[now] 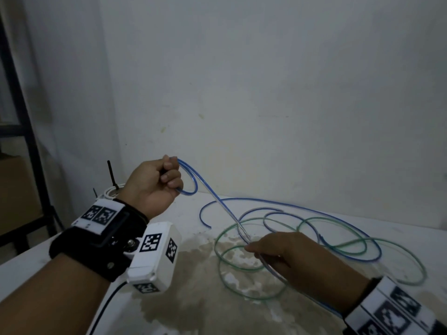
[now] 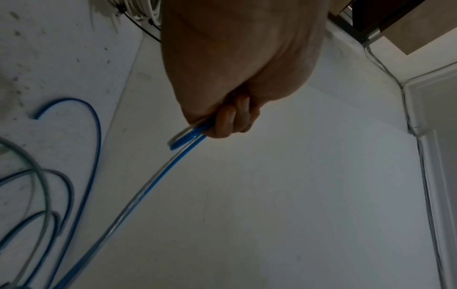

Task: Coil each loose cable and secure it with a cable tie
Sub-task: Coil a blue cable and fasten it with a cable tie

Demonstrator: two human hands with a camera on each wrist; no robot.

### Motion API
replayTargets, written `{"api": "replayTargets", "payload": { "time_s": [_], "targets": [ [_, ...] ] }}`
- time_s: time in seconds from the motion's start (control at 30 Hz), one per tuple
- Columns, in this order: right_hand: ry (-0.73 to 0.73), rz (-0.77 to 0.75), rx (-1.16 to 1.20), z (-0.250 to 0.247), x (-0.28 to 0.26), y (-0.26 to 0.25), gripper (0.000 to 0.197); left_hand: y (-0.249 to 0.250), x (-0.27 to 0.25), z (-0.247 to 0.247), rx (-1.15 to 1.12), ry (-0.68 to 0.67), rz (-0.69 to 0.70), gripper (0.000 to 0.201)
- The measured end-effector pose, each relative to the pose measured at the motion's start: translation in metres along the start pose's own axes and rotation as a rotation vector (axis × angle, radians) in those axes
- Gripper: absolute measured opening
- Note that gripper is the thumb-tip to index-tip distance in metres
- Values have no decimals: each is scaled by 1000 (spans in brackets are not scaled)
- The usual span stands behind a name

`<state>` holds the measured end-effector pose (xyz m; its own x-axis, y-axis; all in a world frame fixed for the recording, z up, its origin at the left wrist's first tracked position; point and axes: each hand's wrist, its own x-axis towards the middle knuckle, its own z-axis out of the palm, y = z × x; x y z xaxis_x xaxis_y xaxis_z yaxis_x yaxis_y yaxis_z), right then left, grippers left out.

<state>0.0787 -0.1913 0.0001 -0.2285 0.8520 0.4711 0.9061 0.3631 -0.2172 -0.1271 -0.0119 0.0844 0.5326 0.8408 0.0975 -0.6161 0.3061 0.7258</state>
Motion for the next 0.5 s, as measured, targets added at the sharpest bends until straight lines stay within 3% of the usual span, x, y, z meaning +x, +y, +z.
{"api": "replayTargets", "payload": {
  "time_s": [0.23, 0.5],
  "targets": [
    [137, -206, -347, 2, -4, -10, 22, -7, -4, 1, -12, 22, -72, 27],
    [-10, -445, -549, 18, -2, -30, 27, -2, -7, 12, 1, -18, -64, 24]
  ]
}}
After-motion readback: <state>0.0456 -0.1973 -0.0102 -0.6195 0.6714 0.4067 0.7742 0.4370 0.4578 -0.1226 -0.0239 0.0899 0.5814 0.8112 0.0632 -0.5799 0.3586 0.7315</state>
